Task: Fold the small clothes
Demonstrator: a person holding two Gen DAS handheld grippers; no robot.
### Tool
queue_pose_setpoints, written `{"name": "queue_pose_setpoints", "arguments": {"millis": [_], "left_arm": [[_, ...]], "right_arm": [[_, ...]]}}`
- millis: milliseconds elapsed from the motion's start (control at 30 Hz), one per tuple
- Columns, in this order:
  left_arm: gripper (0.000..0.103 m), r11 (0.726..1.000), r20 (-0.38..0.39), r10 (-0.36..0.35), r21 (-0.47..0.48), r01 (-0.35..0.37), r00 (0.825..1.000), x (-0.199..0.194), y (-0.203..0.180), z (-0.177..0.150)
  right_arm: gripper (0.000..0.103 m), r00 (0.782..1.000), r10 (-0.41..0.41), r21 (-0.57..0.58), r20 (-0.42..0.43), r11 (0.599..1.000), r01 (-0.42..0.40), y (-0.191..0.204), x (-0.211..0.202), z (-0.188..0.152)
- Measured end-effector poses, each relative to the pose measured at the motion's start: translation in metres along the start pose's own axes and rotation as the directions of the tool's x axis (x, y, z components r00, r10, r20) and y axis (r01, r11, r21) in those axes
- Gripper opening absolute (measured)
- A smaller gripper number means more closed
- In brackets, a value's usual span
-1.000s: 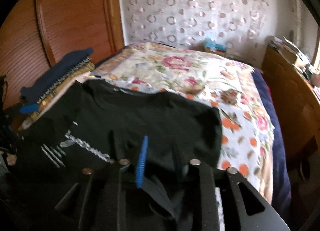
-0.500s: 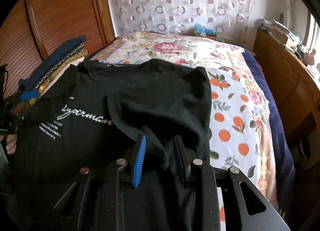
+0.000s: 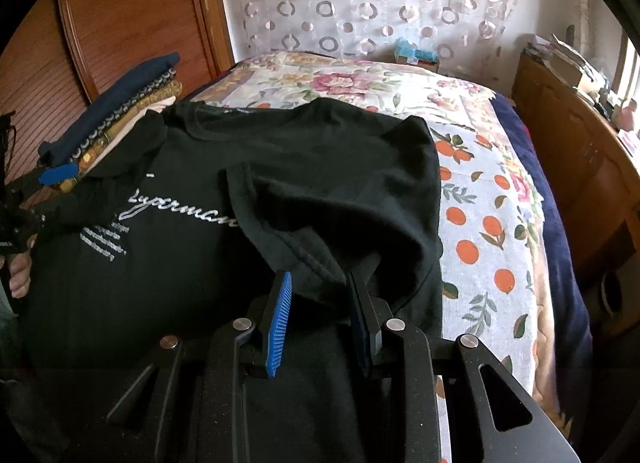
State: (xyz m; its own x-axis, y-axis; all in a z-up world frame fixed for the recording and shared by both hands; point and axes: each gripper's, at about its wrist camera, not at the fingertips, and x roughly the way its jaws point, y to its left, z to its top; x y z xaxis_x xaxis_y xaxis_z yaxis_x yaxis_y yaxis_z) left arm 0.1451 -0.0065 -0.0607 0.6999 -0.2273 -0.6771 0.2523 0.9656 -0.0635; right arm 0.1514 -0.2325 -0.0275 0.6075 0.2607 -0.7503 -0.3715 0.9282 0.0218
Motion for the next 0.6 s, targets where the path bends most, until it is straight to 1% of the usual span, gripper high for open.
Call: {"name": "queue_pose_setpoints", "arguments": {"millis": [133, 233, 267, 300, 333, 400, 467, 500, 533, 567, 600], "left_arm": [[0.096, 1.0, 0.0, -0.001, 0.002, 0.001, 1.0, -0.001, 0.0, -0.002], [0.096, 1.0, -0.001, -0.004, -0.001, 0.004, 1.0, -0.001, -0.001, -0.003], [0.096, 1.0, -0.003, -0.005, -0.001, 0.005, 1.0, -0.001, -0.001, -0.004], [0.096, 1.0, -0.004, -0.006, 0.0, 0.006, 1.0, 0.0, -0.001, -0.004], [0.096, 1.0, -0.007, -0.006, 0.0, 0.006, 1.0, 0.001, -0.002, -0.005], [0.096, 1.0, -0.009, -0.008, 0.002, 0.008, 1.0, 0.001, -0.002, -0.005], [0.096, 1.0, -0.01, -0.008, 0.004, 0.008, 1.0, 0.001, -0.003, -0.006], [0.096, 1.0, -0.01, -0.008, 0.004, 0.008, 1.0, 0.0, -0.003, -0.005], [0.096, 1.0, -0.01, -0.007, 0.003, 0.007, 1.0, 0.0, -0.002, -0.005], [0.096, 1.0, -0.01, -0.007, 0.002, 0.007, 1.0, 0.0, -0.002, -0.005], [0.096, 1.0, -0.009, -0.006, 0.001, 0.006, 1.0, -0.001, -0.002, -0.005]], "right_arm": [[0.029, 0.998, -0.042, -0.008, -0.041, 0.999, 0.042, -0.005, 0.011, 0.0], [0.029, 0.998, -0.032, -0.023, -0.046, 0.999, 0.031, 0.0, 0.01, -0.002], [0.034, 0.998, -0.032, -0.032, -0.049, 0.999, 0.031, 0.002, 0.011, -0.002], [0.042, 0.998, -0.037, -0.039, -0.052, 0.999, 0.035, 0.004, 0.013, -0.002], [0.045, 0.997, -0.043, -0.045, -0.057, 0.998, 0.04, 0.004, 0.016, -0.003], [0.047, 0.996, -0.054, -0.05, -0.068, 0.997, 0.05, 0.003, 0.024, -0.005], [0.046, 0.997, -0.057, -0.048, -0.054, 0.997, 0.055, 0.001, 0.026, -0.005], [0.032, 0.997, -0.056, -0.041, -0.049, 0.998, 0.054, -0.001, 0.025, -0.004], [0.024, 0.998, -0.054, -0.035, -0.039, 0.998, 0.053, 0.0, 0.025, -0.004], [0.011, 0.998, -0.052, -0.035, -0.031, 0.998, 0.051, 0.0, 0.024, -0.004], [0.01, 0.999, -0.046, -0.035, -0.018, 0.998, 0.045, 0.0, 0.021, -0.003]]}}
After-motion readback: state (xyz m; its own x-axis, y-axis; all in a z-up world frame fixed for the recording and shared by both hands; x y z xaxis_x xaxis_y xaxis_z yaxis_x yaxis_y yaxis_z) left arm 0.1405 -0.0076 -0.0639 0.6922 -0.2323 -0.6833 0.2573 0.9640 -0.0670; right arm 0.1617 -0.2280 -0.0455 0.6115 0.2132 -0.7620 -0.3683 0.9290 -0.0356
